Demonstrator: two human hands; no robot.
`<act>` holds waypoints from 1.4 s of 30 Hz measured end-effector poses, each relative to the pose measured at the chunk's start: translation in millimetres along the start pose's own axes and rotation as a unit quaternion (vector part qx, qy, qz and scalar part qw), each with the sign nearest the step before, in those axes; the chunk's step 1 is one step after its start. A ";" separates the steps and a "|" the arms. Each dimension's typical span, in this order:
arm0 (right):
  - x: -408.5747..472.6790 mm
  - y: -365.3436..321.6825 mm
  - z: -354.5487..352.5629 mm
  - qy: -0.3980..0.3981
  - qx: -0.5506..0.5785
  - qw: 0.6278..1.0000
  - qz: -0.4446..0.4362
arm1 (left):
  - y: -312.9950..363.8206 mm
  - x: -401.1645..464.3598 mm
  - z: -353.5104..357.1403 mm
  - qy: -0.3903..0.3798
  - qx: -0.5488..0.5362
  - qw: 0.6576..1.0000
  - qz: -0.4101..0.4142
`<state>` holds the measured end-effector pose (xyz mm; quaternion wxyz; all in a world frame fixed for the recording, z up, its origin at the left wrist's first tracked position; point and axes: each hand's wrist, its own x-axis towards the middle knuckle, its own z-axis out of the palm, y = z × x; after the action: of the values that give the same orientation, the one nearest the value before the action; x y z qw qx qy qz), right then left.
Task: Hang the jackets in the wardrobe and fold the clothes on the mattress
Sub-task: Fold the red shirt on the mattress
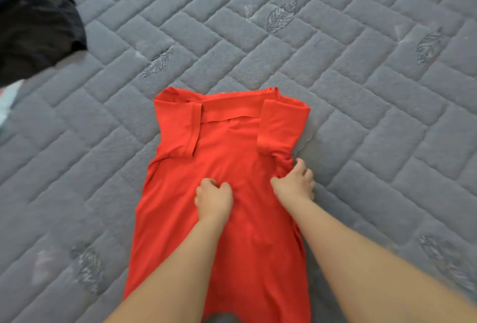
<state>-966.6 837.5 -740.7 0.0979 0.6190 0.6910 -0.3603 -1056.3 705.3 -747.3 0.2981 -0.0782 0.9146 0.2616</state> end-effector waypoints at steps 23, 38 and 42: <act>-154.3 46.0 18.3 -0.199 0.475 0.807 0.289 | -162.7 -13.8 -167.3 -0.192 -0.325 0.904 -0.200; 46.3 -125.5 -105.0 -0.036 0.686 0.705 0.179 | 95.9 113.1 -192.4 -0.171 -0.515 0.838 -0.052; 68.3 -141.5 -59.3 0.115 0.345 0.930 0.064 | 64.5 151.4 -155.3 -0.032 -0.139 0.990 -0.018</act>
<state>-1093.9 931.5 -684.4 -0.1785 0.6943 0.4901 -0.4958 -1276.5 680.6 -701.7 0.3178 -0.1267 0.8579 0.3833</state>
